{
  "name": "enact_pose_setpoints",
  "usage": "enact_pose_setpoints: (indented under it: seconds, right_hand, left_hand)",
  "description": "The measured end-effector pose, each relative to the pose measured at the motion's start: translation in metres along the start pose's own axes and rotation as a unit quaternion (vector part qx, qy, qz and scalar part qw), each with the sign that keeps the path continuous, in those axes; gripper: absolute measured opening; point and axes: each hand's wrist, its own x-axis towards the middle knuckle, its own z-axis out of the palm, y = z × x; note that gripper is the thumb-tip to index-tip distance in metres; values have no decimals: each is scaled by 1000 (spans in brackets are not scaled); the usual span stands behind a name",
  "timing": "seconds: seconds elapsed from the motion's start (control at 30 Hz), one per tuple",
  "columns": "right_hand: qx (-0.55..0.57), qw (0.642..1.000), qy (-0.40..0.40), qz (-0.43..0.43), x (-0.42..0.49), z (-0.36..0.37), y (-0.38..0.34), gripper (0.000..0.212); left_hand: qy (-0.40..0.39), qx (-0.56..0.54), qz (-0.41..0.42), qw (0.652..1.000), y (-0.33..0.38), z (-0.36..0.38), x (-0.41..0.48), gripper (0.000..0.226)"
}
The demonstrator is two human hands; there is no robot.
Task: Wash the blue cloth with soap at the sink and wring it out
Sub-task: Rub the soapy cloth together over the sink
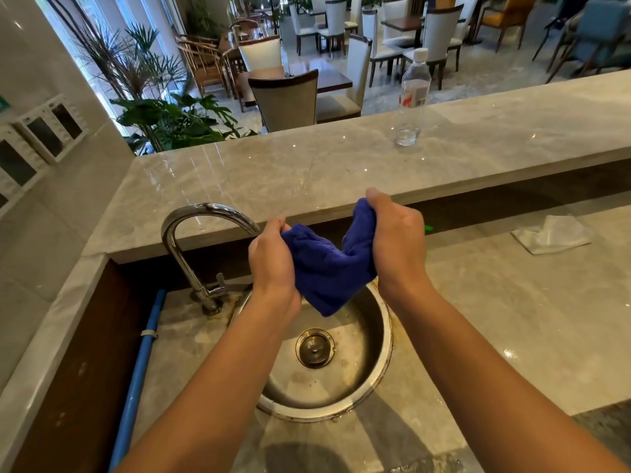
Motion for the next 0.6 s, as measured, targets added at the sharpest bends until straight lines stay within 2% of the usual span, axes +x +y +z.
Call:
enact_pose_setpoints:
  seconds: [0.23, 0.27, 0.33, 0.4, 0.47, 0.5, 0.6]
  right_hand:
    - [17, 999, 29, -16, 10, -14, -2, 44]
    - [12, 999, 30, -21, 7, -11, -1, 45]
    - [-25, 998, 8, -57, -5, 2, 3, 49]
    - [-63, 994, -25, -88, -19, 15, 9, 52]
    - [-63, 994, -32, -82, -17, 9, 6, 52]
    - [-54, 996, -20, -74, -11, 1, 3, 53]
    - [0, 998, 50, -41, 1, -13, -5, 49]
  left_hand:
    - [2, 2, 1, 1000, 0, -8, 0, 26]
    - [7, 11, 24, 1000, 0, -2, -4, 30]
    - [13, 64, 128, 990, -3, 17, -15, 41]
    - [-27, 131, 205, 970, -10, 31, -26, 50]
    - [-73, 160, 194, 965, -3, 29, -26, 53]
    - [-63, 163, 185, 967, 5, 24, -21, 52]
    - [32, 70, 150, 986, 18, 17, -7, 40]
